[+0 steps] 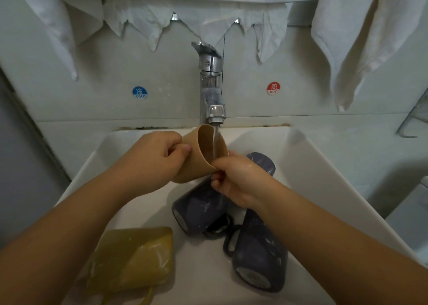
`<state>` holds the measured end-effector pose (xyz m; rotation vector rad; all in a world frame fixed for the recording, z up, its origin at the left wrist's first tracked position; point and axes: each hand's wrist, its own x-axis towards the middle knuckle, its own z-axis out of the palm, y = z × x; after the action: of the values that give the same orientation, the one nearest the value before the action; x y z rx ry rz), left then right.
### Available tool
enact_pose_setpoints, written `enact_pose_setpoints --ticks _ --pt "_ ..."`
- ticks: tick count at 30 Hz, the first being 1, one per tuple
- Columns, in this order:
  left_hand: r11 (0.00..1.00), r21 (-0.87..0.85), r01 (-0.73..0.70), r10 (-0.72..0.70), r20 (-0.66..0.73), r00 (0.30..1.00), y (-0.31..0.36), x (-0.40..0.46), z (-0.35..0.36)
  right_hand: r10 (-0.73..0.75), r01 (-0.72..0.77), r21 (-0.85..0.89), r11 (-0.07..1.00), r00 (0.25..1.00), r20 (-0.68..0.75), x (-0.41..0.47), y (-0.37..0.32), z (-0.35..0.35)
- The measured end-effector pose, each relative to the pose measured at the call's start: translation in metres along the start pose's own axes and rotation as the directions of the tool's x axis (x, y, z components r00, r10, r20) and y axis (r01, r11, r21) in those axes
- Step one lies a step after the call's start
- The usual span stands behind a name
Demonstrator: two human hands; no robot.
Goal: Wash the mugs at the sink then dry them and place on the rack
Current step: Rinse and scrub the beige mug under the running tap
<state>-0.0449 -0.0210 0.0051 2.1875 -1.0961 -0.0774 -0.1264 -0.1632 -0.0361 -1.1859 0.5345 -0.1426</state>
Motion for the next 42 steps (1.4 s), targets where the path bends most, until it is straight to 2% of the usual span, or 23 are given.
enact_pose_setpoints --ticks 2,4,6,8,10,12,14,16,18,20,22,26,28,29,31,33,37,40,42 --pt "0.997 0.040 -0.073 0.075 -0.051 0.996 -0.001 -0.005 0.002 0.037 -0.039 0.069 0.997 0.999 0.039 -0.002 0.001 0.001" --pt "0.987 0.086 -0.135 0.141 -0.069 0.988 -0.003 -0.010 0.003 0.034 -0.033 -0.013 0.999 0.998 0.052 -0.004 -0.001 0.003" --pt "0.979 0.104 -0.175 0.183 -0.067 0.981 -0.009 -0.013 0.005 -0.036 0.024 -0.322 0.946 0.999 -0.033 -0.005 -0.004 0.003" --pt "0.977 0.100 -0.188 0.194 -0.056 0.979 -0.015 -0.014 0.007 -0.189 0.077 -0.650 0.756 0.976 -0.104 -0.004 -0.005 -0.001" --pt "0.975 0.102 -0.197 0.203 -0.058 0.977 -0.017 -0.014 0.009 -0.292 0.135 -0.746 0.652 0.953 -0.083 -0.003 -0.004 -0.004" --pt "0.973 0.107 -0.206 0.214 -0.069 0.974 -0.019 -0.014 0.010 -0.294 0.143 -0.735 0.663 0.952 -0.080 -0.005 -0.004 -0.005" --pt "0.973 0.110 -0.205 0.215 -0.083 0.973 -0.020 -0.014 0.009 -0.203 0.113 -0.648 0.753 0.977 -0.066 -0.008 -0.004 -0.004" --pt "0.972 0.102 -0.211 0.222 -0.106 0.969 -0.021 -0.013 0.006 -0.049 0.042 -0.442 0.896 0.999 -0.005 -0.013 -0.005 0.001" --pt "0.973 0.092 -0.211 0.222 -0.122 0.967 -0.022 -0.011 0.005 0.065 -0.055 -0.190 0.980 0.997 0.046 -0.014 -0.003 0.006" --pt "0.968 0.105 -0.227 0.239 -0.127 0.963 -0.022 -0.010 0.004 0.144 -0.144 -0.011 0.990 0.988 0.061 -0.012 0.000 0.010" --pt "0.961 0.115 -0.253 0.268 -0.137 0.954 -0.024 -0.010 0.006 0.191 -0.197 0.081 0.977 0.979 0.070 -0.011 0.003 0.014" --pt "0.955 0.139 -0.264 0.279 -0.102 0.955 -0.025 -0.010 0.009 0.196 -0.200 0.062 0.978 0.978 0.067 -0.012 0.006 0.015" --pt "0.955 0.133 -0.264 0.277 -0.096 0.956 -0.024 -0.010 0.009 0.144 -0.141 -0.066 0.988 0.989 0.044 -0.013 0.004 0.011" --pt "0.957 0.122 -0.262 0.274 -0.099 0.956 -0.023 -0.010 0.008 0.098 -0.093 -0.205 0.974 0.995 0.013 -0.013 0.001 0.009" --pt "0.962 0.094 -0.258 0.268 -0.110 0.957 -0.023 -0.010 0.006 -0.033 -0.005 -0.536 0.844 0.998 -0.062 -0.011 -0.004 0.004" --pt "0.966 0.070 -0.248 0.254 -0.106 0.961 -0.022 -0.011 0.004 -0.174 0.080 -0.704 0.705 0.983 -0.063 -0.007 -0.006 0.000" --pt "0.973 0.028 -0.228 0.229 -0.075 0.970 -0.023 -0.012 0.003 -0.482 0.251 -0.870 0.424 0.876 0.018 0.003 -0.006 -0.004" --pt "0.974 0.011 -0.228 0.228 -0.071 0.971 -0.022 -0.012 0.004 -0.510 0.185 -0.963 0.196 0.858 0.061 0.008 -0.012 -0.005" --pt "0.972 0.014 -0.236 0.236 -0.080 0.968 -0.022 -0.012 0.002 -0.507 0.165 -0.981 0.107 0.857 0.089 0.008 -0.015 -0.004"
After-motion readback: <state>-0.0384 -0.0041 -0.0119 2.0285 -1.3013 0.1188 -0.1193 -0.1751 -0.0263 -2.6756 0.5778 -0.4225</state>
